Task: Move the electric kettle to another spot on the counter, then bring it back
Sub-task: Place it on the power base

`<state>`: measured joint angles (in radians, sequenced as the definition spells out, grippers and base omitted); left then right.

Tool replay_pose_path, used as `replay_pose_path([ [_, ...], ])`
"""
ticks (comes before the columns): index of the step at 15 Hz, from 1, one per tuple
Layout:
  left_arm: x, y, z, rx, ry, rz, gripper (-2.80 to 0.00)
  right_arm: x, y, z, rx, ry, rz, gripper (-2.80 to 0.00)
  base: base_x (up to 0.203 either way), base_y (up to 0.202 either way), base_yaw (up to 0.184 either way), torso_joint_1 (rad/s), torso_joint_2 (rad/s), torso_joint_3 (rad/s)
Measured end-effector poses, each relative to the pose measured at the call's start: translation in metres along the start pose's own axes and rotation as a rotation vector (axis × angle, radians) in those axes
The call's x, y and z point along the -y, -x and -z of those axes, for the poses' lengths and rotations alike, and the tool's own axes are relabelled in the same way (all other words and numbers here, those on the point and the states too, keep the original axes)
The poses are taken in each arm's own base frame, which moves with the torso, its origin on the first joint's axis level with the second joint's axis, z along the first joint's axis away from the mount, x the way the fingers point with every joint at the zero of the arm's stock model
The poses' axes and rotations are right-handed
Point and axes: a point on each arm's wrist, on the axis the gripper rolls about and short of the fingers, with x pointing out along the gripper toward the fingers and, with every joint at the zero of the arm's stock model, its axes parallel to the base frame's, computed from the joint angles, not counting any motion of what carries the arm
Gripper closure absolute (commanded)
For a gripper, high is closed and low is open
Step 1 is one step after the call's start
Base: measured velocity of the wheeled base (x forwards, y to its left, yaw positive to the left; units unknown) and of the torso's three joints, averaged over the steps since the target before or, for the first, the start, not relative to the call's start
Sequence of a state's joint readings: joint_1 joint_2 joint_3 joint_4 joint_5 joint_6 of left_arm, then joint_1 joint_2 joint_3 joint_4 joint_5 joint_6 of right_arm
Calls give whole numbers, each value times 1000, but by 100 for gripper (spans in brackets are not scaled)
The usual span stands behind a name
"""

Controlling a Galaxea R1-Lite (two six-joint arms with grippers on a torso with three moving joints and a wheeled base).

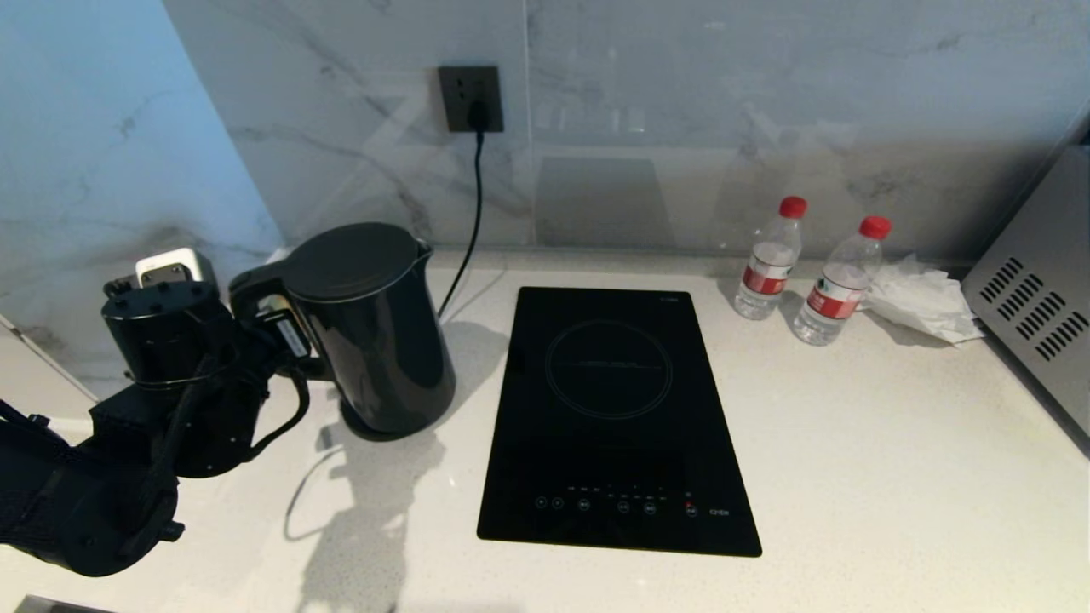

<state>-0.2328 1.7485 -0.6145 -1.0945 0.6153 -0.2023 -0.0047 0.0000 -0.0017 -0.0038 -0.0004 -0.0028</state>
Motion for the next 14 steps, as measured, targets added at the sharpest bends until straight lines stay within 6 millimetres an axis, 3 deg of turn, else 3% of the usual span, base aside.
replay_pose_path([
  [6,-14,-12,-2,4,4,-44,0,0,0,0,0,0,0,0,0,0,0,0,0,0],
  [14,-16,-13,-13,37,20,-51,0,0,0,0,0,0,0,0,0,0,0,0,0,0],
])
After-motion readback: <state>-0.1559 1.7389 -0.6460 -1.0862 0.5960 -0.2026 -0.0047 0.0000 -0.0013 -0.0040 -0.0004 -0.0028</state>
